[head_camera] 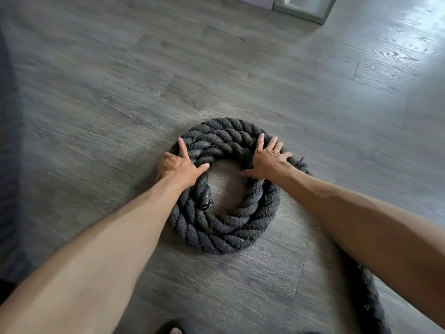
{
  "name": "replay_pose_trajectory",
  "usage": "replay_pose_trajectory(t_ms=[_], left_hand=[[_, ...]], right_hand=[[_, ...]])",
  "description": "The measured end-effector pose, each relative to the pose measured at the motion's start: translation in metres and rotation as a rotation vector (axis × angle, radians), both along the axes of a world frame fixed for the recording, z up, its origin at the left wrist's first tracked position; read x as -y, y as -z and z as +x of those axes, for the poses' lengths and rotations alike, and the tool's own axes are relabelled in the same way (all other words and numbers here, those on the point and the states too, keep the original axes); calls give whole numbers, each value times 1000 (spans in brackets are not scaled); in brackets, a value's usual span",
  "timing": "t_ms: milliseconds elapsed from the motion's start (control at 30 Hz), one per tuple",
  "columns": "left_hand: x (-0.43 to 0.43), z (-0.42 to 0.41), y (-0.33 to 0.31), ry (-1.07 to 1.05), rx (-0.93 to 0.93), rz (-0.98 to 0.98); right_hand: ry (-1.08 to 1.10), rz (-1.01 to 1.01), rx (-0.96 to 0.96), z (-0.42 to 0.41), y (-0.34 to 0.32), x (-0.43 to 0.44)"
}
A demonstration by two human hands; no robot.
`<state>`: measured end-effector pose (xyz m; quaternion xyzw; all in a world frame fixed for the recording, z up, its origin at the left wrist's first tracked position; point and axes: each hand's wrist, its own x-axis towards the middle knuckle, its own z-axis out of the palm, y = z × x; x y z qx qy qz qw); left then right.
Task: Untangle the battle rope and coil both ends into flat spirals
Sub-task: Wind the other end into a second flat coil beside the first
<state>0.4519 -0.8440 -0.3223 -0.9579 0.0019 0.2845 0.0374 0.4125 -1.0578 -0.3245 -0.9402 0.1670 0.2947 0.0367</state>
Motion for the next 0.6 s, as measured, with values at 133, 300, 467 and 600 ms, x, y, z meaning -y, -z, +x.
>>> replay_pose_trajectory(t_ms=[133, 300, 467, 600], left_hand=[[12, 5, -12, 34, 10, -75], [42, 22, -9, 564, 54, -161], [27, -3, 7, 585, -43, -214], [12, -14, 12, 579, 80, -190]], right_hand=[[-77, 28, 44, 0, 3, 6], [-490, 52, 142, -12, 9, 22], [-717, 187, 211, -18, 13, 5], [-499, 200, 304, -31, 13, 10]])
